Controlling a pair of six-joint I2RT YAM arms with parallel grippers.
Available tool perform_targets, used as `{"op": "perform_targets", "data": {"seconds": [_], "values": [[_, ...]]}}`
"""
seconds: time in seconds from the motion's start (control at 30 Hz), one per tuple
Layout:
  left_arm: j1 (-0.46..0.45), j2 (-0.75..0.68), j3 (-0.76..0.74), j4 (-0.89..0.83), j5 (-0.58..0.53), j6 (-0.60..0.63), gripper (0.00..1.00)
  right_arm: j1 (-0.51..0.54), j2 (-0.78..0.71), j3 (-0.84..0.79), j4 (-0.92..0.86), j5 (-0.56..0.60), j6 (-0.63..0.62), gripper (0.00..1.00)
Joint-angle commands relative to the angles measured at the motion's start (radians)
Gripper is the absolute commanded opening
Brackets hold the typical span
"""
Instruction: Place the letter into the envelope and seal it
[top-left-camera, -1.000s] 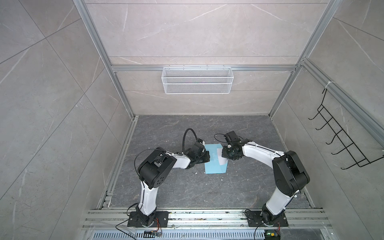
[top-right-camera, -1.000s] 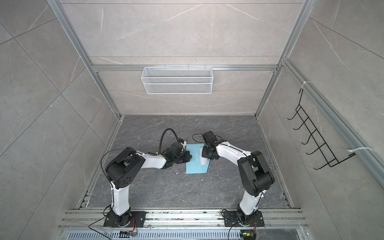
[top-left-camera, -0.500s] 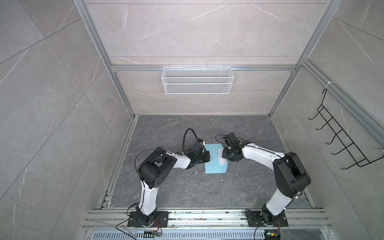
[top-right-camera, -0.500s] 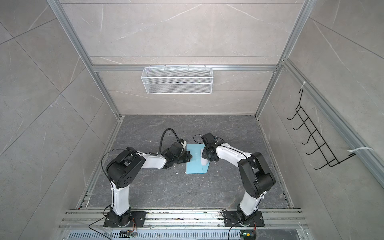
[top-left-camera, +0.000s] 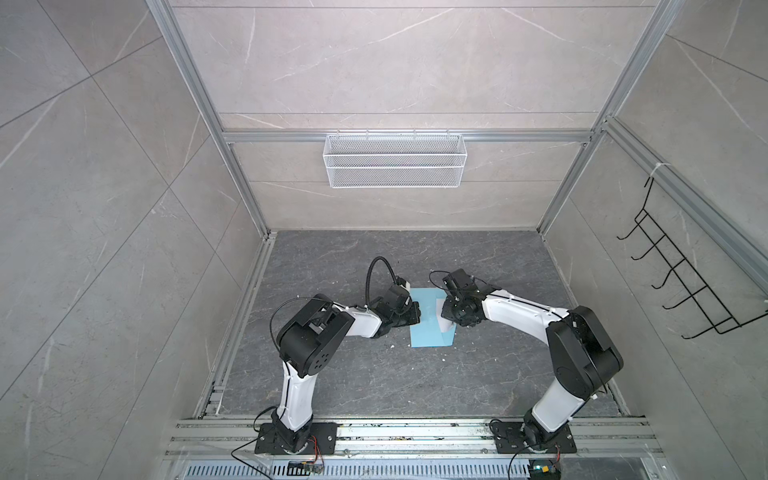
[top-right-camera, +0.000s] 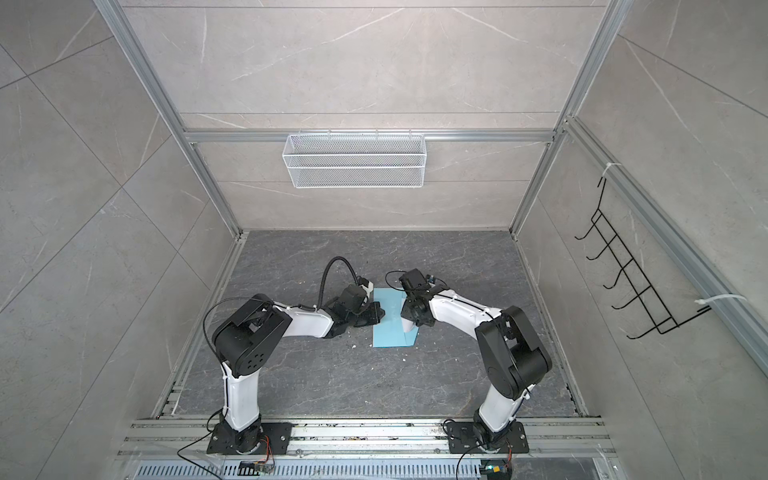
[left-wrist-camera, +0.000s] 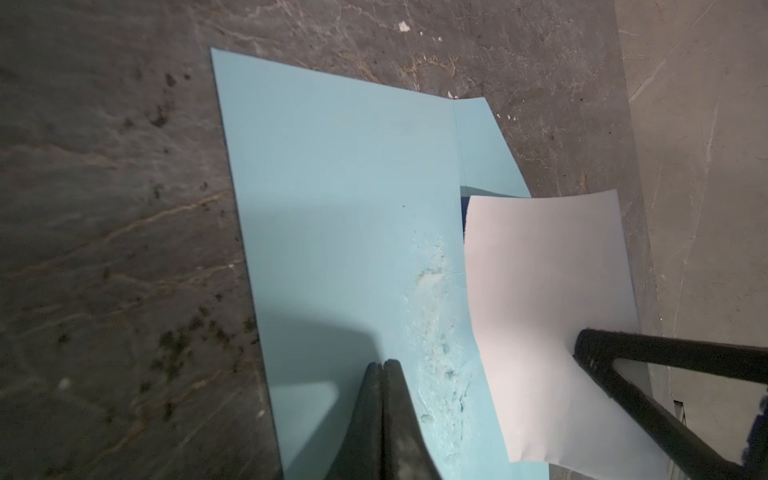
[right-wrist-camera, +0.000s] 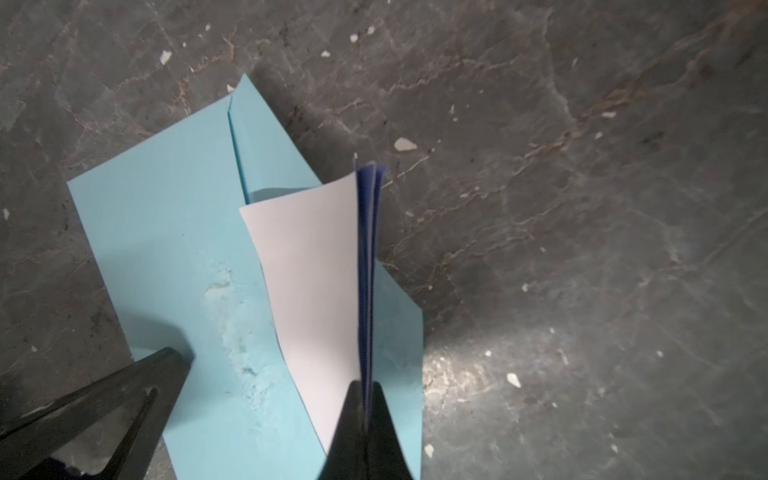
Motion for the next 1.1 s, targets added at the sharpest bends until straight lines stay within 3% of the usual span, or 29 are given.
{"op": "perform_targets", "data": {"seconds": [0.0, 0.2, 0.43, 0.83, 1.07], "values": [[-0.016, 0.061, -0.014, -0.119, -0.017, -0.006, 0.00, 0.010, 0.014, -0.003, 0.007, 0.021, 0.072, 0.00], [-0.017, 0.062, -0.015, -0.116, -0.017, -0.007, 0.00, 0.013, -0.009, -0.078, 0.084, 0.014, 0.180, 0.00], [-0.018, 0.062, -0.016, -0.112, -0.018, -0.006, 0.00, 0.012, -0.013, -0.100, 0.140, -0.013, 0.223, 0.00], [-0.018, 0.062, -0.019, -0.111, -0.016, -0.006, 0.00, 0.013, 0.006, -0.102, 0.249, -0.102, 0.190, 0.00], [-0.020, 0.060, -0.019, -0.112, -0.017, -0.005, 0.00, 0.004, 0.030, -0.068, 0.237, -0.130, 0.042, 0.00]]}}
